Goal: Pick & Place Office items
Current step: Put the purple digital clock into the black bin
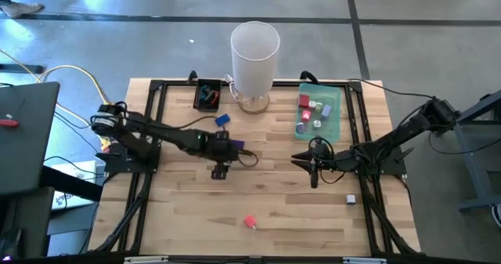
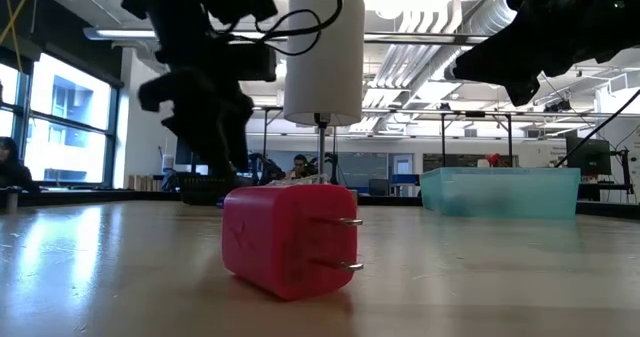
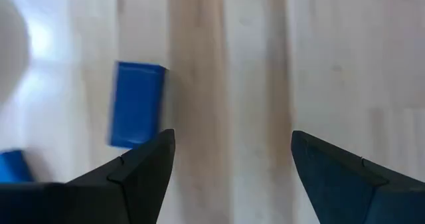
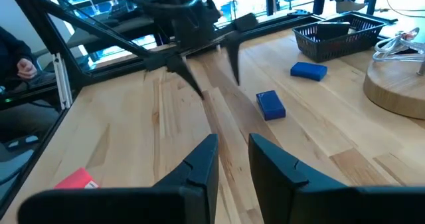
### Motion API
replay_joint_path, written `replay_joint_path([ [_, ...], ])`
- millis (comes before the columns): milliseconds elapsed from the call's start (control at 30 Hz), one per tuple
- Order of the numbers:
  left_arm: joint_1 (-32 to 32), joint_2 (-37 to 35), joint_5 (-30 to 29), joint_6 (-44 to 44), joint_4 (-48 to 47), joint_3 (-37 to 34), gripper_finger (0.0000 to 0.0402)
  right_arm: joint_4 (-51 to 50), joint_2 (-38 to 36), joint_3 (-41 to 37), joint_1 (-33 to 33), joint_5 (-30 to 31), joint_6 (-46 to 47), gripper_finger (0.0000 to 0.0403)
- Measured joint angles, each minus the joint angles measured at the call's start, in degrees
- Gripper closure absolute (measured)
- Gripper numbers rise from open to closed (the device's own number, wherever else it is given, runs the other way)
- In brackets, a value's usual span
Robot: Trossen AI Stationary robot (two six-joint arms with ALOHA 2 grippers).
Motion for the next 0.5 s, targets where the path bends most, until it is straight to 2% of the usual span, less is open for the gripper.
replay_joint_path([
  [267,7.6,0.4,1.5,5.0,4.3,0.0,0.0108,0.0,0.0,0.0,0.0,0.0,0.0,0.0333],
  [500,11.7,3.0,3.1,1.7,5.2,0.0,0.0108,0.3,0.0,0.0,0.0,-0.1,0.0,0.0333],
])
